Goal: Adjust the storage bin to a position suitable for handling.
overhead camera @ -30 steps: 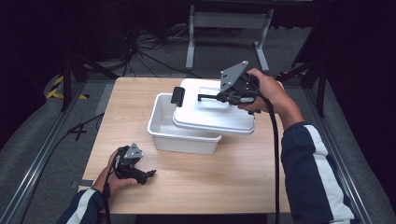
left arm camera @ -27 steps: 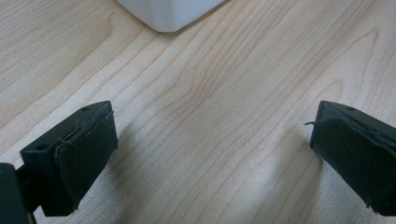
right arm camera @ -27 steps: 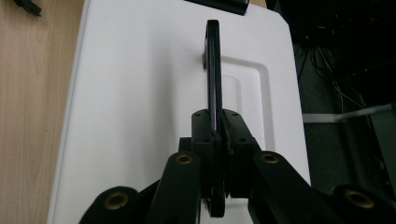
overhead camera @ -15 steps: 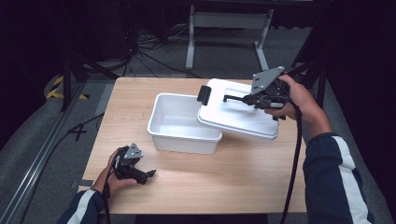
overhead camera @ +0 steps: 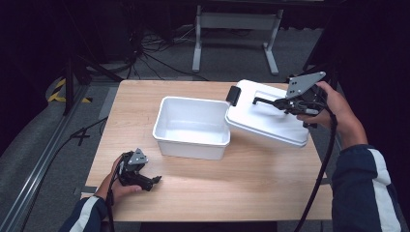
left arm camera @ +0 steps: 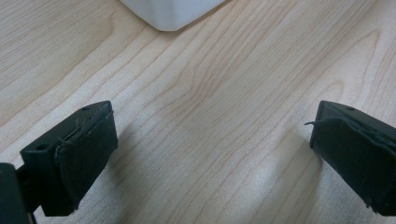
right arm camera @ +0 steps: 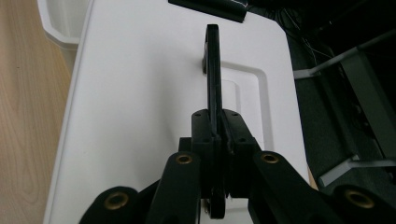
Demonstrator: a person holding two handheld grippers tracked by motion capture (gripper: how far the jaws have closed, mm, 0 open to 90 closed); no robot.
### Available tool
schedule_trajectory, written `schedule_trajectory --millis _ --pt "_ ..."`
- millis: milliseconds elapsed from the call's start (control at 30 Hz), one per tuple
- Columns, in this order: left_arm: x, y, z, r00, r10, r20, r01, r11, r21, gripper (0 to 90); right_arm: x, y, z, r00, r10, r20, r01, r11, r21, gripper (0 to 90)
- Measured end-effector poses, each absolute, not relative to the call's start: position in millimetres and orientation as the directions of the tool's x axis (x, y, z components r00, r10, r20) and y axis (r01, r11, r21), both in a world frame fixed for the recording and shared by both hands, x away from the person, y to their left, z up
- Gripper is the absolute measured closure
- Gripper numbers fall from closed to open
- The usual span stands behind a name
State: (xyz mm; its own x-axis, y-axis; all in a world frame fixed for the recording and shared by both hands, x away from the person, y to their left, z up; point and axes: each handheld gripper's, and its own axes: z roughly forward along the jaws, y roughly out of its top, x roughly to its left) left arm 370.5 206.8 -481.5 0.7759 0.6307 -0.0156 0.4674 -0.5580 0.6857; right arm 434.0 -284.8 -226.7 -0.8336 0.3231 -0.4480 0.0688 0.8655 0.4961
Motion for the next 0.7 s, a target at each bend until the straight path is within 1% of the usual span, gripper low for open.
schedule_trajectory --millis 100,333,533,700 --pt "370.4 207.0 -481.3 0.776 0.631 -0.016 0.47 -0.56 0.682 1.3 433.3 -292.6 -229.5 -0.821 0.352 -0.449 0.092 0.858 0.506 85.2" --pt "370.3 206.9 -481.3 0.775 0.631 -0.017 0.471 -0.559 0.682 1.3 436.4 -307.8 -237.1 -0.822 0.374 -0.43 0.125 0.855 0.504 85.2" --pt "370.4 207.0 -481.3 0.775 0.631 -0.016 0.47 -0.56 0.682 1.2 438.5 -319.7 -245.2 -0.806 0.415 -0.422 0.166 0.843 0.512 85.2" --pt "371.0 207.0 -481.4 0.779 0.627 -0.01 0.461 -0.562 0.686 1.2 442.7 -326.9 -255.2 -0.812 0.422 -0.404 0.19 0.844 0.501 85.2"
